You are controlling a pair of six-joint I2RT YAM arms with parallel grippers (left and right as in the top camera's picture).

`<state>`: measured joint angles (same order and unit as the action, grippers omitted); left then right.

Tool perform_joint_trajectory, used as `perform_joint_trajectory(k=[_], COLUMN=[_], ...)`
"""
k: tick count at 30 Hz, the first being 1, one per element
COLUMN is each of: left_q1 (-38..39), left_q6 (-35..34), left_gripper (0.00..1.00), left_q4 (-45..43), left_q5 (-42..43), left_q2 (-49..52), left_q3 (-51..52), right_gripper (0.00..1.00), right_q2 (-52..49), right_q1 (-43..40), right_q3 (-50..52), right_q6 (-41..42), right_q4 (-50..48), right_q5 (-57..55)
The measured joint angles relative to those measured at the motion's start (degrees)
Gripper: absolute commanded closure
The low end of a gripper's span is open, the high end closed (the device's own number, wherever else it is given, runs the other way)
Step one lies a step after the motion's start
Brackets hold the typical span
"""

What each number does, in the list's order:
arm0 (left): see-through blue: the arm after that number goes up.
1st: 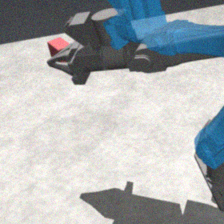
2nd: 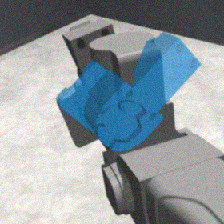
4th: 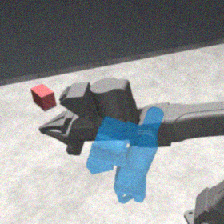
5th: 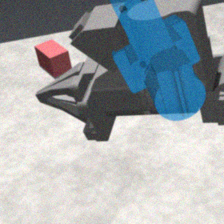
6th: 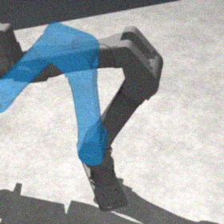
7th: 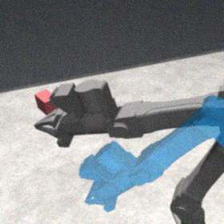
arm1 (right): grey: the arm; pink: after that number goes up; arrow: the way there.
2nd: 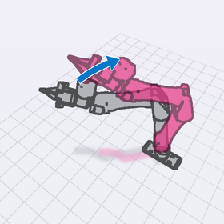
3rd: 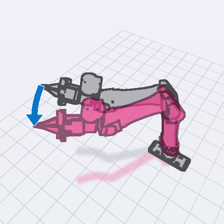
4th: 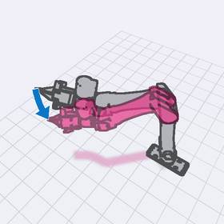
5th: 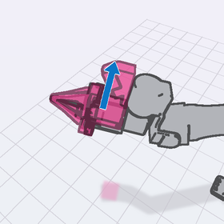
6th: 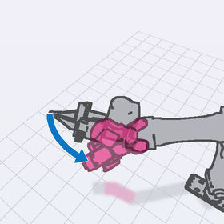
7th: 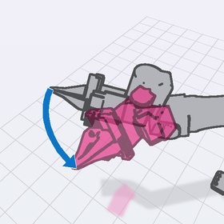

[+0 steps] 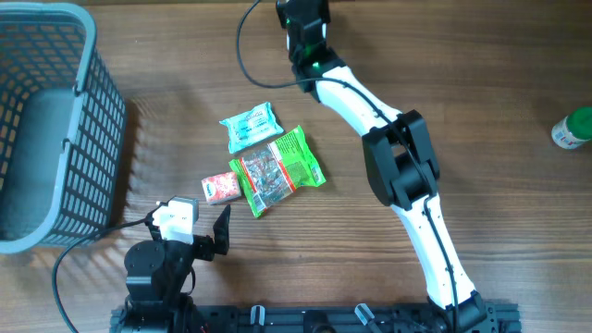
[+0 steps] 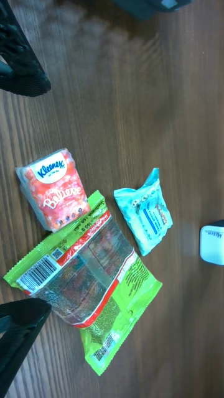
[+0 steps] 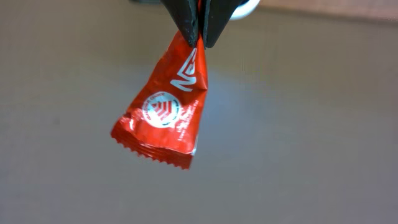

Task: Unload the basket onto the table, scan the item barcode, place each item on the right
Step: 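Carry the Nescafe stick to the right edge beside the jar and release, then reach the right gripper to the green snack bag and grasp it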

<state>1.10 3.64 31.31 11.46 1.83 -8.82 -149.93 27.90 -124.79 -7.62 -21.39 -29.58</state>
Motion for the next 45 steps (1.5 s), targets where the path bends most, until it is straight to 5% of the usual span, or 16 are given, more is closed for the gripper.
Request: perform_joint_trajectory(k=[6, 9, 16, 20, 26, 30, 31, 32, 33, 37, 45], left_q1=[0.00, 0.00, 0.00, 0.00, 0.00, 0.00, 0.00, 0.00, 0.00, 0.00, 0.00], left_q6=[0.00, 0.00, 0.00, 0.00, 0.00, 0.00, 0.00, 0.00, 0.00, 0.00, 0.00], left_gripper=[0.00, 0.00, 0.00, 0.00, 0.00, 0.00, 0.00, 0.00, 0.00, 0.00, 0.00], left_q4=[-0.02, -0.02, 0.02, -0.02, -0.02, -0.02, -0.02, -0.02, -0.02, -0.02, -0.04], left_q5=[0.00, 0.02, 0.00, 0.02, 0.00, 0.00, 0.02, 0.00, 0.00, 0.02, 0.02], left_q2=[0.00, 0.00, 0.00, 0.00, 0.00, 0.00, 0.00, 0.00, 0.00, 0.00, 0.00], left_q3=[0.00, 0.00, 0.00, 0.00, 0.00, 0.00, 0.00, 0.00, 0.00, 0.00, 0.00], right_gripper=[0.95, 0.96, 0.96, 0.96, 0.96, 0.95, 0.84, 0.22, 0.00, 0.00, 0.00], right_q2=[-1.27, -0.83, 22.77, 26.03, 23.34, 22.40, 22.40, 22.40, 22.40, 22.43, 34.53], right_q1=[-4.22, -3.02, -6.14, -21.57, -45.44, -49.64, -49.70, -49.70, -49.70, -48.78, -26.75], right_q3=[-1.09, -1.51, -2.58, -1.42, 15.06, 18.99, 18.99, 19.02, 19.02, 16.35, 9.64], right_q6=[11.85, 13.97, 17.31, 26.05, 27.93, 24.87, 24.59, 24.35, 24.30, 24.04, 23.93], right_q4=[4.46, 15.04, 61.13, 81.94, 70.95, 67.10, 67.36, 67.73, 67.95, 75.95, 97.77], right_q5=[4.94, 5.95, 3.78, 1.42, 3.76, 6.23, 6.27, 6.25, 6.19, 8.46, 54.25])
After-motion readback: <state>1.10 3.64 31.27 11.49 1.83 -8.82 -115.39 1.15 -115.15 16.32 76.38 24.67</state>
